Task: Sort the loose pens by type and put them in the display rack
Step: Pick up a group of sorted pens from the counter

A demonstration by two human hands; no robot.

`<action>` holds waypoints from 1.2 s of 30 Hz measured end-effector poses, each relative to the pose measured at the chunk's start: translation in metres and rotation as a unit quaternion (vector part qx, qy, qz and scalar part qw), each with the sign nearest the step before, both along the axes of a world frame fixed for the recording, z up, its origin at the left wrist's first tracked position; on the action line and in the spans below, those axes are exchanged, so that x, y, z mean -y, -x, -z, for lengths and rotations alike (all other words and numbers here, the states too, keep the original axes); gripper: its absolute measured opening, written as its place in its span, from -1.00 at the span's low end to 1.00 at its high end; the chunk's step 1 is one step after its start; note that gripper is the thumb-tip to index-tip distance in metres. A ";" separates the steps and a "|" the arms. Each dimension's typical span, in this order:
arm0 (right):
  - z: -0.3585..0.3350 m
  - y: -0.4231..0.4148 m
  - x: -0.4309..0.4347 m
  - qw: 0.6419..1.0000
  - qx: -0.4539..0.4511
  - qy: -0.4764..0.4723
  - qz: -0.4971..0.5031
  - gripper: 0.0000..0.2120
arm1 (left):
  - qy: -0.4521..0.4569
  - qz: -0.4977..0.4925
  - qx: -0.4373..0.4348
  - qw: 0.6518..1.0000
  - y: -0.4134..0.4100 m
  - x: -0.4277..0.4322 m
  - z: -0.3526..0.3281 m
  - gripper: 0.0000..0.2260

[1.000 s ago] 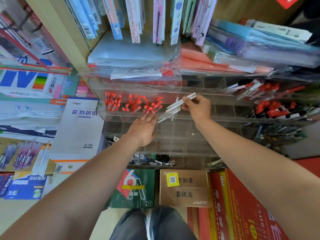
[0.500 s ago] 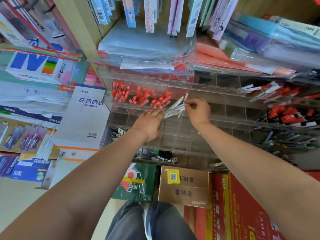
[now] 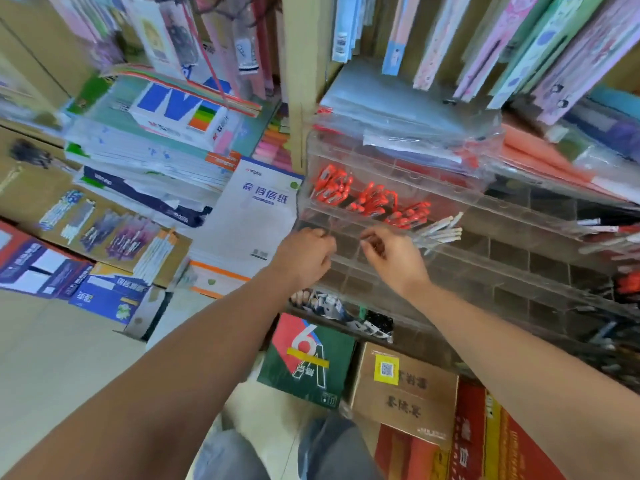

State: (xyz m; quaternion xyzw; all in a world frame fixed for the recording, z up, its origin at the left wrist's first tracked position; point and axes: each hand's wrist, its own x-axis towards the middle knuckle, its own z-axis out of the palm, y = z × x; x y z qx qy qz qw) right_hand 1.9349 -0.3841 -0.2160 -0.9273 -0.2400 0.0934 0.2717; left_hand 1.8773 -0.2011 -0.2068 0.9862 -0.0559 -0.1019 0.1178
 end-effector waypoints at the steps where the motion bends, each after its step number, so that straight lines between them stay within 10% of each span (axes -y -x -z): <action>1: 0.002 0.008 -0.022 1.000 -0.005 0.012 -0.022 -0.81 | -0.005 -0.016 -0.007 1.000 0.012 -0.023 0.001 -0.75; 20: 0.099 0.201 -0.507 0.940 -0.173 0.188 -0.225 -0.67 | 0.020 -0.230 -0.202 0.952 0.273 -0.489 0.109 -0.78; 36: 0.225 0.135 -0.779 0.949 -0.233 0.157 -0.140 -0.77 | 0.118 -0.375 -0.176 0.902 0.218 -0.734 0.219 -0.75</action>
